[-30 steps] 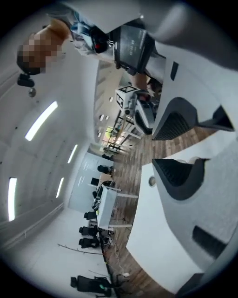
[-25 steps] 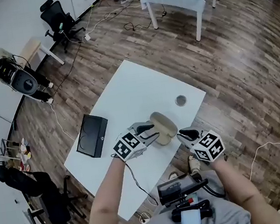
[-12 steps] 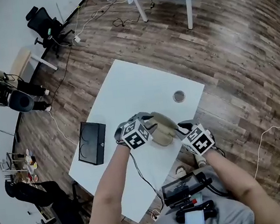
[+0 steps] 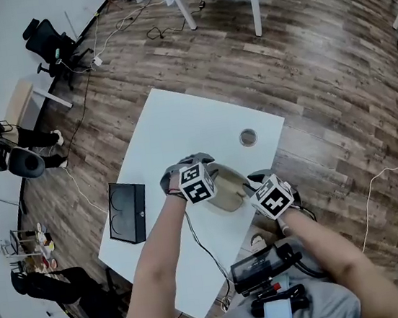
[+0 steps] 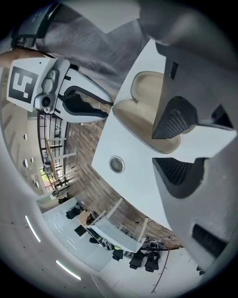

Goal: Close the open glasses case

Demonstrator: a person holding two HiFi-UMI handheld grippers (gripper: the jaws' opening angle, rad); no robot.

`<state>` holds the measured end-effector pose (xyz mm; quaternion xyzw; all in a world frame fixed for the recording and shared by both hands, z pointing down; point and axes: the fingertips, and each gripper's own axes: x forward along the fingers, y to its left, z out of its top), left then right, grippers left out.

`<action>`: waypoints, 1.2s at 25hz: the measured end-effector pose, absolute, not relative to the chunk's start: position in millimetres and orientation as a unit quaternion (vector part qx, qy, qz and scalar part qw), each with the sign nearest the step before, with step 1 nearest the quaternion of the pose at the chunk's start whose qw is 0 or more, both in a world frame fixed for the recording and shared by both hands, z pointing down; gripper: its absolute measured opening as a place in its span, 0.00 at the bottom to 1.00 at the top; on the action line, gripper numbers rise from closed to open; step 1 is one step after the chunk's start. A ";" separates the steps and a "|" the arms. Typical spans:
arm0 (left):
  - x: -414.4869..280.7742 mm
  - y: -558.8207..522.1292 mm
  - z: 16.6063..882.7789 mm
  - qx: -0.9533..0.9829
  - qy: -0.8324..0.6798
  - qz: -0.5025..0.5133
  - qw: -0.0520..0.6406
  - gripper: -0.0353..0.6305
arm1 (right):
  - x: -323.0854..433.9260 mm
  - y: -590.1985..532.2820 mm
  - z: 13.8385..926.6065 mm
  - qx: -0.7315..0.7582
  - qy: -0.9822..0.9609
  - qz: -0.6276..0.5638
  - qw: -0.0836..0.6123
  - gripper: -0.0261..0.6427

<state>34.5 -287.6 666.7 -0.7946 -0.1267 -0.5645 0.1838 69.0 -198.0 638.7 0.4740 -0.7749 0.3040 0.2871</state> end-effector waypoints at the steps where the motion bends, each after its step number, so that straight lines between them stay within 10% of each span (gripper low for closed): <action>1: 35.1 -288.1 670.5 -0.789 -0.131 -0.569 0.188 0.26 | 69.7 -197.4 642.1 0.473 -0.774 0.306 0.291 0.17; 18: 39.0 -291.7 687.7 -0.753 -0.158 -0.584 0.259 0.15 | 69.1 -197.9 662.9 0.438 -0.774 0.319 0.327 0.15; 30: -20.3 -255.5 671.0 -0.806 -0.044 -0.576 0.128 0.13 | 70.5 -221.7 654.7 0.356 -0.839 0.155 0.381 0.11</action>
